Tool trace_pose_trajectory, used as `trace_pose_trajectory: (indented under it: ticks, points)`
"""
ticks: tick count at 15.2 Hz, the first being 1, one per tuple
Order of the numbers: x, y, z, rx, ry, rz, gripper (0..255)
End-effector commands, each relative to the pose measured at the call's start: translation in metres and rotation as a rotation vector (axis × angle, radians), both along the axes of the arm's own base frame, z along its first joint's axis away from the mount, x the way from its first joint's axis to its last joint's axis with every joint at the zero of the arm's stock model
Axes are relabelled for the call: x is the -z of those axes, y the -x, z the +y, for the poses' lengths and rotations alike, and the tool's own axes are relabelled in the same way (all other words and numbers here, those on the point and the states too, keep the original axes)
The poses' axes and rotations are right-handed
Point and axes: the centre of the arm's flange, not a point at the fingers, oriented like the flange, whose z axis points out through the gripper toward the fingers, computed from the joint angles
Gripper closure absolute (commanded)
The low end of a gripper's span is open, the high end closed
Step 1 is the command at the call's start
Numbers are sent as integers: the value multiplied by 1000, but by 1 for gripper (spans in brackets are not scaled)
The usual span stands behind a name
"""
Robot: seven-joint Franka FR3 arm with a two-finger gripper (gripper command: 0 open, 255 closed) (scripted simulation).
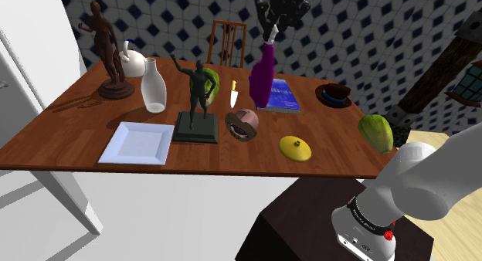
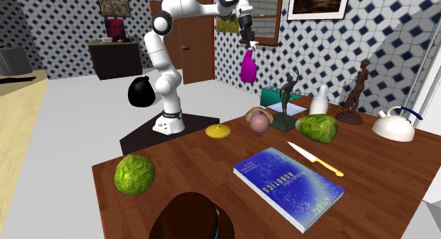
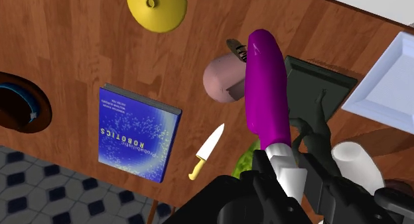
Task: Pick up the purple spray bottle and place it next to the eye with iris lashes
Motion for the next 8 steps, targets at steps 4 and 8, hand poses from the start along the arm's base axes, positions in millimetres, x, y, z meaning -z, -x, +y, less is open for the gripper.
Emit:
trace_pose_trajectory:
  ticks: [4, 8]
  points:
    - [27, 0, 1, 0, 0, -1, 255]
    - [48, 0, 1, 0, 0, -1, 255]
